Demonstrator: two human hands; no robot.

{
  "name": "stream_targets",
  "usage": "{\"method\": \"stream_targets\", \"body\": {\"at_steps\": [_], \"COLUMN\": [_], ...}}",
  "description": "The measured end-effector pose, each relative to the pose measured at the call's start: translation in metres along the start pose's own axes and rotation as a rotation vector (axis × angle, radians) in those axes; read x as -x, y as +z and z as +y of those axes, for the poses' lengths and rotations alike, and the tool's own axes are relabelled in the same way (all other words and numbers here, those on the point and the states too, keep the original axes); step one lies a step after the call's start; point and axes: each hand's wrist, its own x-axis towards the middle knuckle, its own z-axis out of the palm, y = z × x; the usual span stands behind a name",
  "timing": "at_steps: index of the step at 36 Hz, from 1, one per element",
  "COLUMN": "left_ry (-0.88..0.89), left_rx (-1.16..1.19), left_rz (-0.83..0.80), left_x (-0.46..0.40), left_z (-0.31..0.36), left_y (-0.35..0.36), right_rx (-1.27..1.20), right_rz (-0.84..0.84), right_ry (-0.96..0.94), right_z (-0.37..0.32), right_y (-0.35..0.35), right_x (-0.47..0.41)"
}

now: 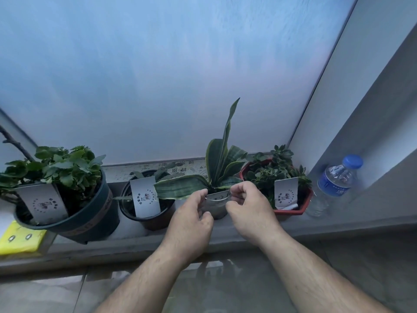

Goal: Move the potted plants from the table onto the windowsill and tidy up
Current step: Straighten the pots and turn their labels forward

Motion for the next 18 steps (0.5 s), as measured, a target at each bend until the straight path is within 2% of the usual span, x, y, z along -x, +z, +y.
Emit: {"method": "stream_targets", "body": {"at_steps": [18], "left_ry": [0.0], "left_rx": [-0.003], "left_rz": [0.008], "left_x": [0.001], "left_z": [-0.0003], "left_y": [-0.0021], "right_rx": [0.011], "right_rz": [-0.023], "right_ry": [-0.026], "right_z": [-0.0004], "right_y": [0.0005], "right_x": [0.0023]}}
